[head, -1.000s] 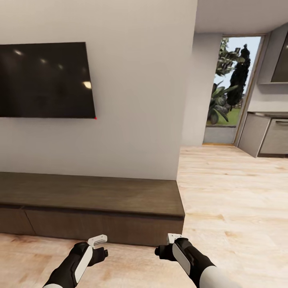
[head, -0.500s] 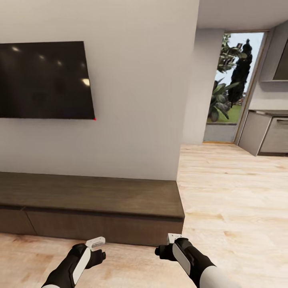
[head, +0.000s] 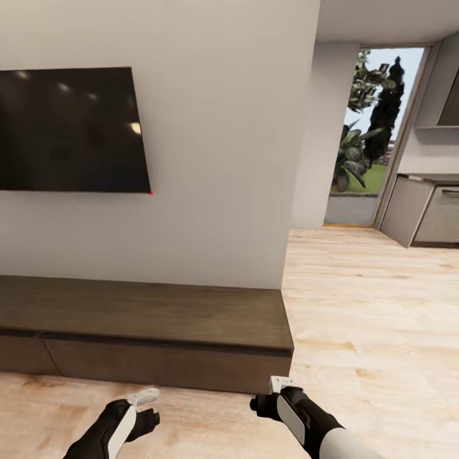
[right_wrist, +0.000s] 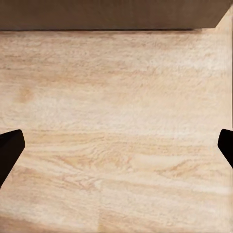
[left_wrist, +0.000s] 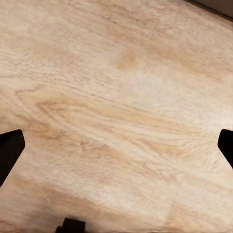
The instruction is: Place each of the two pumpkins and all three candles from the living room inside a cabinet in the living room (use any cabinet), then make sure every cabinet is closed, and position the cauldron so it is next to a table in the living room.
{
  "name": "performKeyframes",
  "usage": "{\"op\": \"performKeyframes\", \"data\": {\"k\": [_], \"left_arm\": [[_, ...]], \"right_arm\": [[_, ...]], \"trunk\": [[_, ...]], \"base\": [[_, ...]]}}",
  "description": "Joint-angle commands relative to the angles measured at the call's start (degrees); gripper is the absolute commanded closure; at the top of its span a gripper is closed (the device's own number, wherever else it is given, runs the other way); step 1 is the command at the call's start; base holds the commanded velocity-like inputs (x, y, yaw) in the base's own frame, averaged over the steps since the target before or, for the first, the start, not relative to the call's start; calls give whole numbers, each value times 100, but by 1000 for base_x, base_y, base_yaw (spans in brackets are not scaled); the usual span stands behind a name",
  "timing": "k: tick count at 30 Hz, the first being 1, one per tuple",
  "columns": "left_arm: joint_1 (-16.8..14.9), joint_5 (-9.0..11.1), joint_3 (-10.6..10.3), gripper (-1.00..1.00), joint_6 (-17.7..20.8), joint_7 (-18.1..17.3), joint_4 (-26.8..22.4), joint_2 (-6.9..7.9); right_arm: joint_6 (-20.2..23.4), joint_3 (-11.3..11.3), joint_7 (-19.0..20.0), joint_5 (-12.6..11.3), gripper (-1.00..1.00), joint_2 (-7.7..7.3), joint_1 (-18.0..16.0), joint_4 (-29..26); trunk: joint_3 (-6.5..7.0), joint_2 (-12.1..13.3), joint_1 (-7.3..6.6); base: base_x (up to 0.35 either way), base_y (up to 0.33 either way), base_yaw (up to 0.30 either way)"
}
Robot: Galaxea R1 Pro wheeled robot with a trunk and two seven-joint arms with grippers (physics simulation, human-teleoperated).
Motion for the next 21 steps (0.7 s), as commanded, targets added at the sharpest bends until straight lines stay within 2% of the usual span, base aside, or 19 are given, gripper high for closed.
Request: {"op": "performKeyframes", "data": {"k": [1, 4, 10, 15, 17, 21], "left_arm": [[-2, 56, 3, -100, -116, 40, 169, -2], [-2, 60, 3, -100, -758, 36, 724, 7], [-2, 64, 3, -100, -1543, 30, 1331, 13], [-2, 257, 3, -100, -1681, 25, 1415, 52], [-2, 367, 3, -100, -1686, 18, 1420, 107], [-2, 571, -2, -100, -1686, 13, 1423, 171]], "right_arm": [[-20, 44, -48, -61, -100, -4, -3, 7], [-91, 51, -48, -58, -100, -4, -3, 96], [-598, 76, -42, -53, -100, -4, -3, 564], [-807, 79, -49, -41, -100, 15, -3, 718], [-851, 84, -49, -37, -100, 31, -3, 730], [-888, 88, -49, -35, -100, 46, -3, 739]], "trunk": [[12, 39, -23], [66, 159, -89], [173, 400, -221], [263, 600, -331], [299, 680, -375], [299, 680, -375]], "base": [[0, 0, 0], [0, 0, 0], [0, 0, 0], [0, 0, 53], [0, 0, 219], [0, 0, 269]]}}
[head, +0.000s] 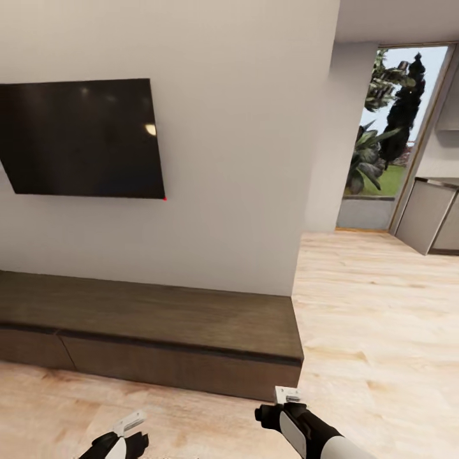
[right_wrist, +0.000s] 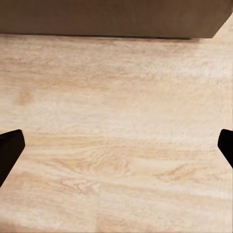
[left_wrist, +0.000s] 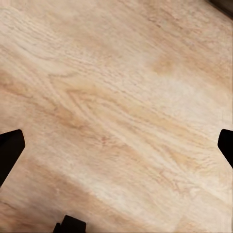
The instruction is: Place each of the two pumpkins and all three candles from the living room inside a cabinet in the living room (use any cabinet), then make sure every cabinet is closed, and position the cauldron so it is next to a table in the living room.
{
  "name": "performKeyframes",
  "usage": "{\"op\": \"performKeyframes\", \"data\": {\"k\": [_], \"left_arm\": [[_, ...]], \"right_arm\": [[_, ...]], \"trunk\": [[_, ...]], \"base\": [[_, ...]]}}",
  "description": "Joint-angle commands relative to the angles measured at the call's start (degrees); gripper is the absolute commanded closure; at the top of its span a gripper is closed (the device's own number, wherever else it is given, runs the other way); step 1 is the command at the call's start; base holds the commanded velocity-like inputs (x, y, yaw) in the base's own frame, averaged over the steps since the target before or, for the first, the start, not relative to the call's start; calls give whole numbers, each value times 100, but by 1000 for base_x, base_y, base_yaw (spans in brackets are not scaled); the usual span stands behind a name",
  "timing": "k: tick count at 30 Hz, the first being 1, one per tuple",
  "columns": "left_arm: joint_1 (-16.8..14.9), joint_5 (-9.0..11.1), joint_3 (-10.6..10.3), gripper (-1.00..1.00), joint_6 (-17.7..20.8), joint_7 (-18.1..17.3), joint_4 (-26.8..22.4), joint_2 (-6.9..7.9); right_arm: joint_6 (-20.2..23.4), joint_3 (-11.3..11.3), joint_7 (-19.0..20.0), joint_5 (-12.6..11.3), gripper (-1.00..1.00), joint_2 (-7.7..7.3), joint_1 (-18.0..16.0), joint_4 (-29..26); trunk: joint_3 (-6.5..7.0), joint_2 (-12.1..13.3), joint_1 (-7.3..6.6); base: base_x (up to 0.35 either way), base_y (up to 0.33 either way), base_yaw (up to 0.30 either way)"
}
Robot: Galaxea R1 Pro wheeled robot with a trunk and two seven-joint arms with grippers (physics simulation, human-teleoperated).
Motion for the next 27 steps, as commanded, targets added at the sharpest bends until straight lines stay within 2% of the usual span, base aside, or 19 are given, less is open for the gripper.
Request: {"op": "performKeyframes", "data": {"k": [1, 5, 10, 14, 16, 17, 21, 27], "left_arm": [[0, 89, 11, -100, 31, 25, -14, 5], [0, 148, 9, -100, 33, 23, -13, 18], [0, 166, 16, -100, 39, 16, -13, 21], [0, 177, 17, -100, 47, 11, -13, 21], [0, 182, 17, -100, 56, -132, -13, 28], [0, 180, 17, -100, 67, -360, 6, 42], [0, 179, 17, -100, 88, -902, 133, 213], [0, 177, 17, -100, 78, -1002, 160, 262]], "right_arm": [[22, 49, -42, -56, -100, -2, -2, -13], [-60, 54, -42, -49, -100, 3, -2, 33], [-252, 58, -43, 109, -100, 8, -2, 242], [-297, 58, -42, 149, -100, 9, -2, 273], [-304, 58, -42, 153, -100, 9, -2, 276], [-306, 58, -42, 157, -100, 9, -2, 277], [-308, 58, -42, 163, -100, 9, -2, 279], [-313, 58, -42, 187, -100, 9, -2, 280]], "trunk": [[-6, -3, -1], [-6, -3, -1], [-6, -3, -1], [-6, -3, -1], [-6, -3, -1], [-6, -3, -1], [-6, -3, -1], [-6, -3, -1]], "base": [[0, 0, 284], [0, 0, 288], [0, 0, 290], [0, 0, 290], [0, 0, 290], [0, 0, 290], [0, 0, 290], [0, 0, 290]]}}
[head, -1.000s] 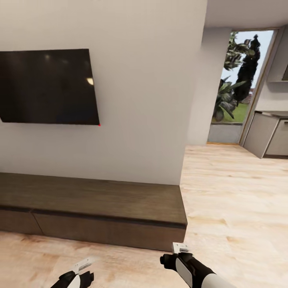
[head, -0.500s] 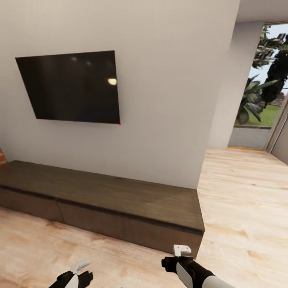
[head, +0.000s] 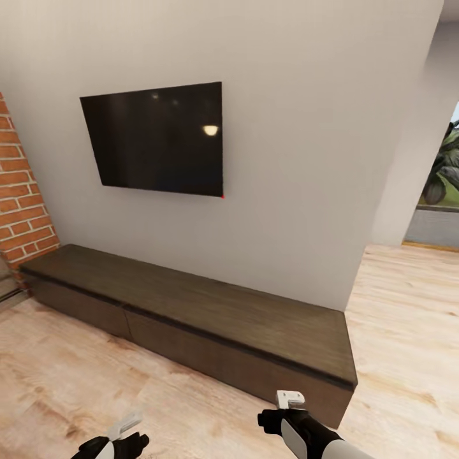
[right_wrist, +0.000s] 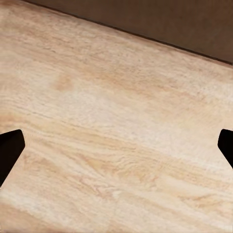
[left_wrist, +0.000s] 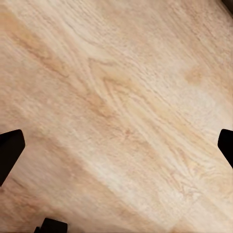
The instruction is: Place each of the two pumpkins and all three candles from the living room inside a cabinet in the living room (use any cabinet), then make sure every cabinet is closed, and position the cauldron so it is next to a table in the living room.
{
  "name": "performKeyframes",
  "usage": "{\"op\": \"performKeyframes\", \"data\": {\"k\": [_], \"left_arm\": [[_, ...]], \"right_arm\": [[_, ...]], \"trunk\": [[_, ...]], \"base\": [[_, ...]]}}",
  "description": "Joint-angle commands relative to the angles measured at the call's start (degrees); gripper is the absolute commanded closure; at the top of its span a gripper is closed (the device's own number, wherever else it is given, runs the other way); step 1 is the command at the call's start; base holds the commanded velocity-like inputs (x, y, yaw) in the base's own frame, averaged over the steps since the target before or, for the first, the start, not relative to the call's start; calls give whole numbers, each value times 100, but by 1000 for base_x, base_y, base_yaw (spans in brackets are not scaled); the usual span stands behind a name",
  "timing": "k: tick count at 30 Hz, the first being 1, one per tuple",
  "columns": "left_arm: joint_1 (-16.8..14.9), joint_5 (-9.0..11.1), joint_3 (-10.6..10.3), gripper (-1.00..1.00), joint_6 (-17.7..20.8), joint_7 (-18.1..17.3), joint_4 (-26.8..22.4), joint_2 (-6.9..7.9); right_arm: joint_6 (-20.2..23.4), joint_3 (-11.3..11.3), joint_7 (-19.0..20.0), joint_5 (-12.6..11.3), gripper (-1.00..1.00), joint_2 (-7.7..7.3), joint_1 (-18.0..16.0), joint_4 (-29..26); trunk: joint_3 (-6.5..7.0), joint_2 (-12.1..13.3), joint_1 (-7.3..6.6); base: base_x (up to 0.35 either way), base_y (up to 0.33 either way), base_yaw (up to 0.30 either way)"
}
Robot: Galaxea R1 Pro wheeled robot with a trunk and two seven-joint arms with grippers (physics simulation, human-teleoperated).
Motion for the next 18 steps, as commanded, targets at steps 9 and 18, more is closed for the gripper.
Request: {"op": "performKeyframes", "data": {"k": [9, 18], "left_arm": [[-1, 12, 28, -100, -4, -9, -8, 2], [-1, 11, 21, -100, -25, -11, -3, -2]], "right_arm": [[-7, 49, -38, -46, -100, -3, -1, -6], [-18, 49, -38, -41, -100, -3, -1, 34]], "trunk": [[-6, -3, -1], [-6, -3, -1]], "base": [[0, 0, 290], [0, 0, 290]]}}
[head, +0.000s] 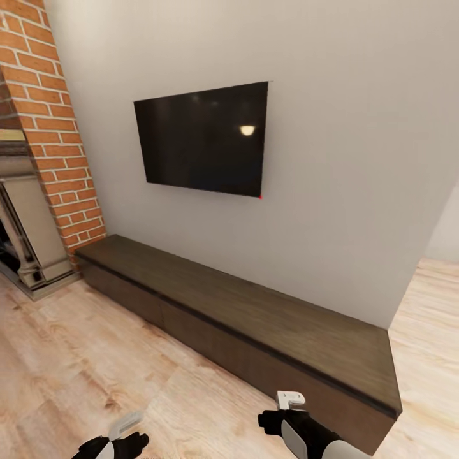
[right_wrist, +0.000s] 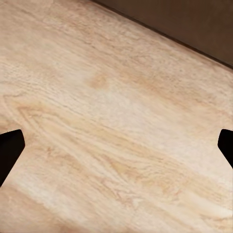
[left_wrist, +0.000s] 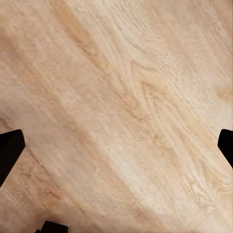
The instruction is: Place each of the two pumpkins and all three candles from the living room inside a cabinet in the living room (use any cabinet), then make sure every cabinet is closed, and position the cauldron so it is next to a table in the living room.
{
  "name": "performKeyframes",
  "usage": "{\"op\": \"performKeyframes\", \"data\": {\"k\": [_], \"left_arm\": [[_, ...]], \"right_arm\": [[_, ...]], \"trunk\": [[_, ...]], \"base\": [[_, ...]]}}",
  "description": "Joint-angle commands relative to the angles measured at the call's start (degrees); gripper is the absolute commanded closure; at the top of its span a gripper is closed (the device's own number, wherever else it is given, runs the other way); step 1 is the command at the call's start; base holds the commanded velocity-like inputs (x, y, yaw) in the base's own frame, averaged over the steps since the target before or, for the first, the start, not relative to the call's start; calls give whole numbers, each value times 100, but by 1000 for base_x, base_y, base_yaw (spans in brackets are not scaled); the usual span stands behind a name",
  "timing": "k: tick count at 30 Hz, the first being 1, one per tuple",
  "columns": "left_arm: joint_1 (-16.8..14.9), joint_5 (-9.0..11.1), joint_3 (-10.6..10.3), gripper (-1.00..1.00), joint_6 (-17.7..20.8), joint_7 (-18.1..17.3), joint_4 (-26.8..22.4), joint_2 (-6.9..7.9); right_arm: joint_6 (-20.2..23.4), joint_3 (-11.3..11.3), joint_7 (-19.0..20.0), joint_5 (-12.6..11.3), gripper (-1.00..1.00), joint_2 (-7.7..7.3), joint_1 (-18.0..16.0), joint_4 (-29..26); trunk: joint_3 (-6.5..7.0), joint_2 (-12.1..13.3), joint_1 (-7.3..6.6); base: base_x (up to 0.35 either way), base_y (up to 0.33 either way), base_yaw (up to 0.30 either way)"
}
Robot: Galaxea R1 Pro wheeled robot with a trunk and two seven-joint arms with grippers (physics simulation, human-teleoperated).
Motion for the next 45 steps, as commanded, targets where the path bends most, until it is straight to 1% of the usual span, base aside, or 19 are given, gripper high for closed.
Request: {"op": "performKeyframes", "data": {"k": [1, 13, 17, 24, 31, 45], "left_arm": [[-1, 20, 34, -100, 39, -2, -10, -4], [-1, 18, 34, -100, 39, -1, 6, -4], [-1, 12, 37, -100, 39, -2, 39, 0], [-1, 11, 38, -100, 39, -2, 46, -1], [-1, 11, 35, -100, 39, -2, 46, -1], [-1, 11, 32, -100, 30, -2, 63, -9]], "right_arm": [[31, 49, -38, -53, -100, -2, -1, -13], [17, 52, -39, -53, -100, -2, -1, -10], [-56, 54, -38, -53, -100, -2, -1, 17], [-91, 63, -38, -53, -100, -2, -1, 52], [-92, 73, -38, -53, -100, -2, -1, 59], [-92, 82, -38, -53, -100, 0, -1, 60]], "trunk": [[-6, -3, -1], [-6, -3, -1], [-6, -3, -1], [-6, -3, -1], [-6, -3, -1], [-6, -3, -1]], "base": [[0, 0, 290], [0, 0, 290], [4, 0, 290], [84, 0, 290], [178, 20, 290], [269, 146, 290]]}}
